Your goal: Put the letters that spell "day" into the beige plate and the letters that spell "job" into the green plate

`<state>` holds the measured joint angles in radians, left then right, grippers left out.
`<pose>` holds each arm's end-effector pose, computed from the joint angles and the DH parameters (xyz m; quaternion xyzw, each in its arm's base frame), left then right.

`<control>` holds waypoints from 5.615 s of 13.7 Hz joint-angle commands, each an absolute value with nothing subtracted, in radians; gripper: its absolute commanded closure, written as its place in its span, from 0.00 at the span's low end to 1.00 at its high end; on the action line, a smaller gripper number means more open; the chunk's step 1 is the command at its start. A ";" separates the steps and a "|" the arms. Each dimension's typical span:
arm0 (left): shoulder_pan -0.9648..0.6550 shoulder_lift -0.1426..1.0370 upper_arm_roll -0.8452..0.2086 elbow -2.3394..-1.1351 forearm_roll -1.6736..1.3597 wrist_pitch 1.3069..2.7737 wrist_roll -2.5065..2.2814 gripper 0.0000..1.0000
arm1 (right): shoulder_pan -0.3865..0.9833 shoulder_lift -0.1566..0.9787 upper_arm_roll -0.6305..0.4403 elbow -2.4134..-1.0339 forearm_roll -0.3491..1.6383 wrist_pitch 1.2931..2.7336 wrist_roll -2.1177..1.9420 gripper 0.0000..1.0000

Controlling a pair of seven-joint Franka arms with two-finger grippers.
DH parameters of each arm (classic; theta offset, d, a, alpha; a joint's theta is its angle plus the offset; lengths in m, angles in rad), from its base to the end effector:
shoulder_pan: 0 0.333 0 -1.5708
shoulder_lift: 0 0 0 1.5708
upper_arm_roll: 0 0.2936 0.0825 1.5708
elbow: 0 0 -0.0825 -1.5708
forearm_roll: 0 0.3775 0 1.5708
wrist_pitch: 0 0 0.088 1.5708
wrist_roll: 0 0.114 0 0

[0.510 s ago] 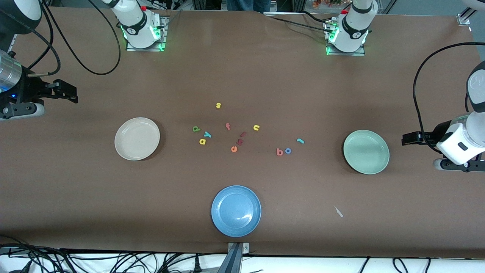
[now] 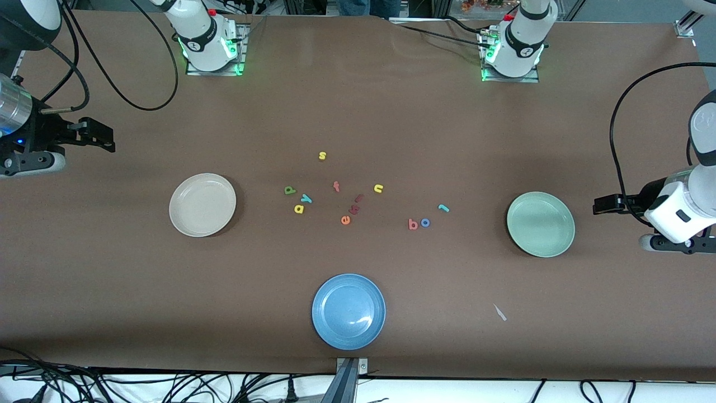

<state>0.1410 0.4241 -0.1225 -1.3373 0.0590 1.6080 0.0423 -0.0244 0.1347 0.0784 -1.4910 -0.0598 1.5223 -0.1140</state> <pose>0.6509 0.0316 0.4516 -0.9971 0.0117 0.0752 0.0015 0.5780 0.0215 0.5524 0.9949 0.0838 -0.0522 0.0231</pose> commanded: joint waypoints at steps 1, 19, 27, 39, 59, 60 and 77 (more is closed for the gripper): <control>0.140 0.405 -0.124 -1.353 0.072 1.615 0.029 0.00 | -0.021 0.130 0.077 -1.483 -0.057 1.506 -0.112 0.00; 0.140 0.405 -0.124 -1.353 0.072 1.615 0.029 0.00 | -0.021 0.132 0.077 -1.489 -0.054 1.502 -0.110 0.00; 0.140 0.405 -0.124 -1.353 0.072 1.615 0.031 0.00 | -0.021 0.132 0.077 -1.491 -0.054 1.502 -0.110 0.00; 0.140 0.405 -0.124 -1.353 0.072 1.615 0.031 0.00 | -0.021 0.127 0.077 -1.491 -0.054 1.502 -0.110 0.00; 0.141 0.405 -0.124 -1.353 0.072 1.615 0.034 0.00 | -0.017 0.126 0.083 -1.480 -0.057 1.519 -0.098 0.00; 0.141 0.405 -0.124 -1.353 0.072 1.615 0.034 0.00 | -0.017 0.127 0.084 -1.480 -0.057 1.520 -0.097 0.00; 0.137 0.405 -0.123 -1.344 0.069 1.614 0.026 0.00 | -0.017 0.123 0.087 -1.480 -0.049 1.517 -0.156 0.00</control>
